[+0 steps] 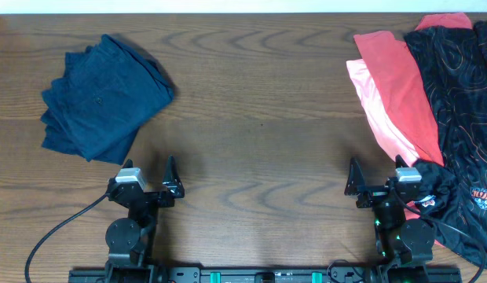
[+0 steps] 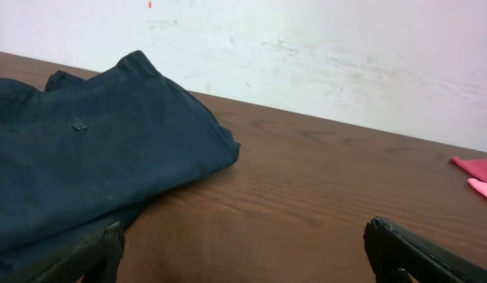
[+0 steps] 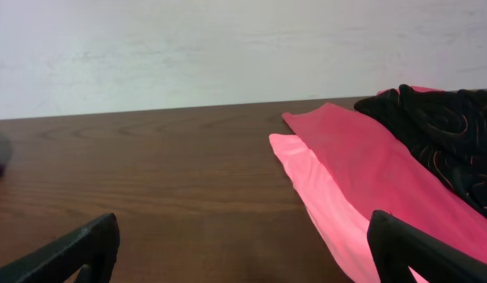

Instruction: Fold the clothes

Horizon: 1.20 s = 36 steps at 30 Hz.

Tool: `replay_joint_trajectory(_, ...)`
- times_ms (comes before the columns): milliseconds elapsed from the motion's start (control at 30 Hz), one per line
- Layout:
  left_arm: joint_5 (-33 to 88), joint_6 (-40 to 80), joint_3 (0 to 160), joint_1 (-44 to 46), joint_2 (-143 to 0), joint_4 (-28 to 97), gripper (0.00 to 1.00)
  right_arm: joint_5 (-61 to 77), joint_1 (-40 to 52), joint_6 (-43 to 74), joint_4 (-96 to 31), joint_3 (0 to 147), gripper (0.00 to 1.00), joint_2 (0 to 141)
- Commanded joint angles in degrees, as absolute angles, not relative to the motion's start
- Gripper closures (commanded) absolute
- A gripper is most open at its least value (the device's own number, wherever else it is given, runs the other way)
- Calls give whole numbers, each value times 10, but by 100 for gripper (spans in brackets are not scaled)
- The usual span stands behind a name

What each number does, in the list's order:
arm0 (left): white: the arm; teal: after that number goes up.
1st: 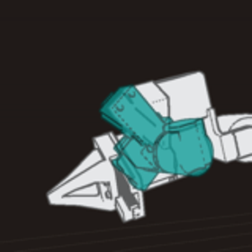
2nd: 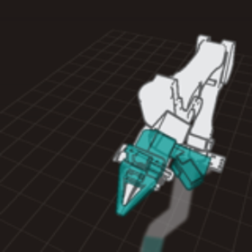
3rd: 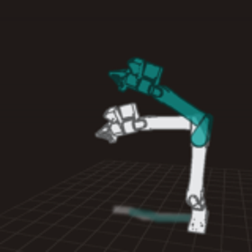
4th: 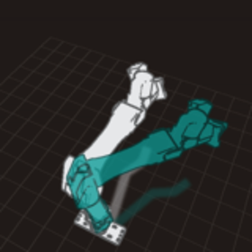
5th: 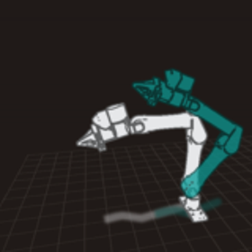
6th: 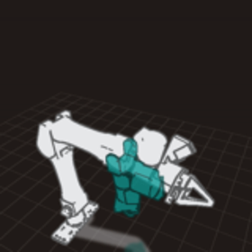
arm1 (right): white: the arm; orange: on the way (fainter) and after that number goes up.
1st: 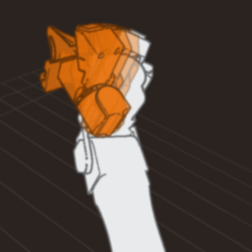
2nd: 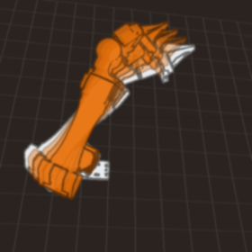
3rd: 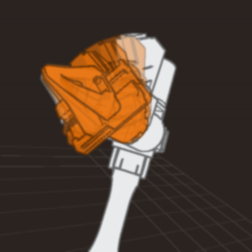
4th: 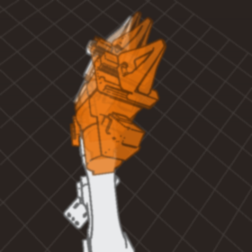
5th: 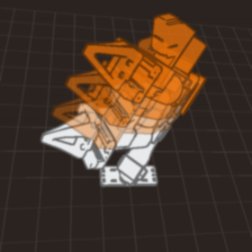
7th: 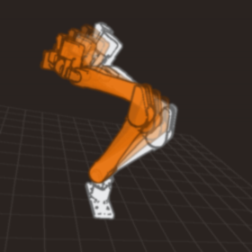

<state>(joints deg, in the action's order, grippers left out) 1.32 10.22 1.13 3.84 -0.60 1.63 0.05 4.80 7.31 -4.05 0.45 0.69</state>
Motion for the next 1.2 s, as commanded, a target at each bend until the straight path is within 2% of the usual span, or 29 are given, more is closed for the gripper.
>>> replay_joint_trajectory(0, 8, 90, 2, 36, -2, 38, 2, 2, 40, 68, -43, 3, 1, 4)
replay_joint_trajectory(1167, 8, 91, 2, 36, -2, 39, 2, 6, 40, 83, -42, 3, 1, 4)
